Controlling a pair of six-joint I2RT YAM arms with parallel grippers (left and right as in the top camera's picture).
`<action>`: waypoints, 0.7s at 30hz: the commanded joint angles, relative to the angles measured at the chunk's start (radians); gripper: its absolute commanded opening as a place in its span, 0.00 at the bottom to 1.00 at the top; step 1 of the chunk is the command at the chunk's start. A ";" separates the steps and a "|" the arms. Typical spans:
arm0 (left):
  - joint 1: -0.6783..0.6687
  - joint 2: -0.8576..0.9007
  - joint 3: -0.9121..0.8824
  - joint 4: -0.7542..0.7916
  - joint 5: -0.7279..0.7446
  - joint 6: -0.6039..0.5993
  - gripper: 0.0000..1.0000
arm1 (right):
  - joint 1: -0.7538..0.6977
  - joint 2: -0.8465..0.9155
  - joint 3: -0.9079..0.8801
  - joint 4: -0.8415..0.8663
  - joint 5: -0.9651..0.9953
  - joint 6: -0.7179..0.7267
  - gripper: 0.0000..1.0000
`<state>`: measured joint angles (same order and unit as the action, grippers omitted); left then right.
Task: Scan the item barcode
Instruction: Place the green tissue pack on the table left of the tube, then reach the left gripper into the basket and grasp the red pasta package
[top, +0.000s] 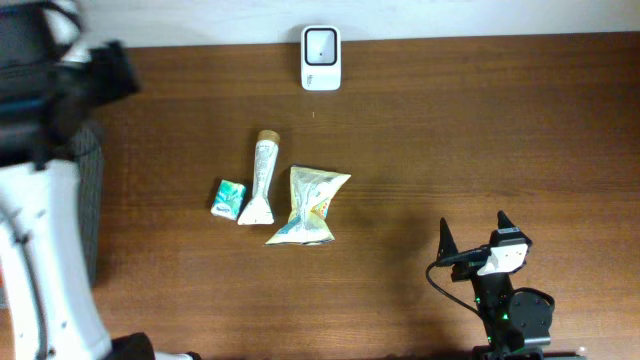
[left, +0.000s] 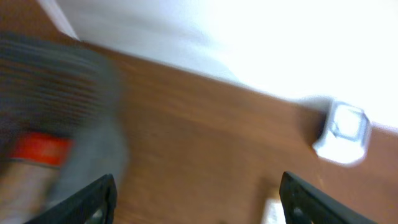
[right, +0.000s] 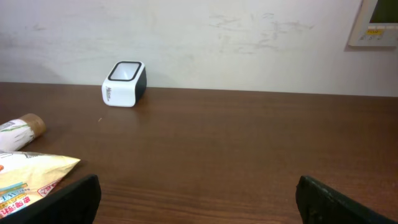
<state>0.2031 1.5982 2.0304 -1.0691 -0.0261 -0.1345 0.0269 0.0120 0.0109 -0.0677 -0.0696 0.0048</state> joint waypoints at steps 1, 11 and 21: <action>0.157 -0.012 0.052 -0.035 -0.100 0.011 0.81 | 0.006 -0.006 -0.005 -0.004 -0.005 0.012 0.99; 0.462 0.022 -0.090 -0.090 -0.213 -0.080 0.75 | 0.006 -0.006 -0.005 -0.004 -0.005 0.012 0.99; 0.475 0.032 -0.628 0.341 -0.285 0.156 0.93 | 0.006 -0.006 -0.005 -0.004 -0.005 0.012 0.99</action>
<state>0.6765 1.6180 1.5436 -0.8604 -0.2886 -0.1349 0.0269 0.0120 0.0109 -0.0677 -0.0692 0.0048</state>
